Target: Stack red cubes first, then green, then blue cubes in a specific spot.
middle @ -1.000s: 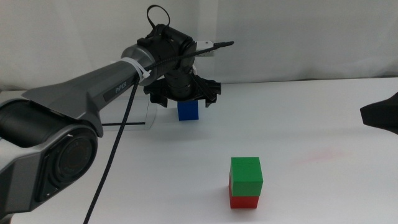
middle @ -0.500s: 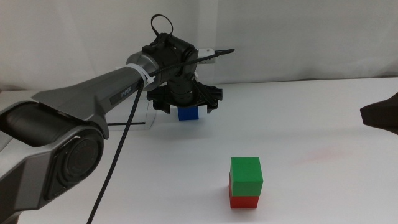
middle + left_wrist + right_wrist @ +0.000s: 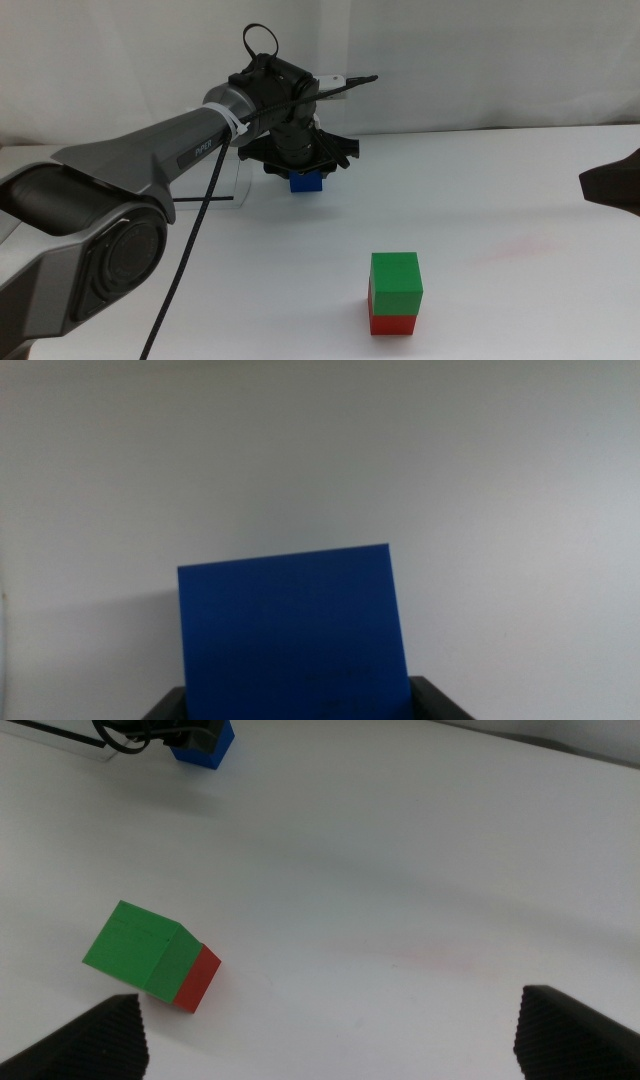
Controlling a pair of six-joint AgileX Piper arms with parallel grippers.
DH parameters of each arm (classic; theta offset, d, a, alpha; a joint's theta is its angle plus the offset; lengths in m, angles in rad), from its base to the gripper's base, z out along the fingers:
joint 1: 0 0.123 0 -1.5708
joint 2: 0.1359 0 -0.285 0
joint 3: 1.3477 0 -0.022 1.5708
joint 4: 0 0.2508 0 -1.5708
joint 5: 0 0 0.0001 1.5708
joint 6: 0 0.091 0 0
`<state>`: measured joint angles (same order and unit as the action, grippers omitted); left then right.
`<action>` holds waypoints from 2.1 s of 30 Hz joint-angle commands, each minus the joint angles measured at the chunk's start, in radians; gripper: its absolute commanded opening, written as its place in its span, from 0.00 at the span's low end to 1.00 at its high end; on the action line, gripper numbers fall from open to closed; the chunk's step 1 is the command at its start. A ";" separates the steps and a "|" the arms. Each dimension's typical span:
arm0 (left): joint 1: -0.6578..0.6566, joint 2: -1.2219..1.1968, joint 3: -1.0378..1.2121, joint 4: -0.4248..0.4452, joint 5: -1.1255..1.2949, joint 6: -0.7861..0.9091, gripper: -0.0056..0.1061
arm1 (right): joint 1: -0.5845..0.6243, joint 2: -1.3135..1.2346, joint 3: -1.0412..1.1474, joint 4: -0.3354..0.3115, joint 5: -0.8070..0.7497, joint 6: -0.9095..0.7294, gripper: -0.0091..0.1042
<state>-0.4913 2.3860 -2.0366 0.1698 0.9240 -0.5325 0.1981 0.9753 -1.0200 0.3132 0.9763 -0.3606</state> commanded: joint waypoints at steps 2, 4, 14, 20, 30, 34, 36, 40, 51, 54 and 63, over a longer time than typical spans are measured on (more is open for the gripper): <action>0.003 -0.002 -0.005 0.006 -0.020 -0.010 0.02 | -0.006 -0.004 0.006 0.003 -0.006 -0.008 0.99; 0.003 -0.006 -0.005 0.008 -0.016 -0.010 0.02 | -0.006 -0.004 0.006 0.003 -0.008 -0.008 0.99; -0.022 -0.225 -0.005 0.042 0.175 -0.012 0.02 | -0.006 -0.004 0.006 0.003 -0.028 -0.009 0.99; -0.110 -0.334 -0.005 0.095 0.266 -0.019 0.02 | -0.006 -0.004 0.006 0.003 -0.046 -0.009 0.99; -0.300 -0.422 -0.003 0.139 0.395 -0.155 0.02 | -0.006 -0.004 0.006 0.003 -0.051 -0.009 0.99; -0.380 -0.422 0.025 0.171 0.395 -0.242 0.02 | -0.006 -0.004 0.006 0.003 -0.049 -0.009 0.99; -0.412 -0.424 0.052 0.190 0.395 -0.252 0.02 | -0.006 -0.004 0.006 0.003 -0.049 -0.009 0.99; -0.457 -0.435 0.125 0.183 0.393 -0.303 0.02 | -0.006 -0.004 0.006 0.003 -0.049 -0.007 0.99; -0.505 -0.504 0.270 0.190 0.354 -0.415 0.02 | -0.006 -0.004 0.006 0.003 -0.045 -0.007 0.99; -0.529 -0.524 0.306 0.196 0.331 -0.434 0.02 | -0.006 -0.004 0.006 0.003 -0.048 -0.007 0.99; -0.559 -0.535 0.341 0.161 0.276 -0.479 0.02 | -0.006 -0.004 0.006 0.003 -0.043 -0.007 0.99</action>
<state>-1.0458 1.8637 -1.7010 0.3273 1.2084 -0.9713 0.1981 0.9747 -1.0200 0.3132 0.9350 -0.3608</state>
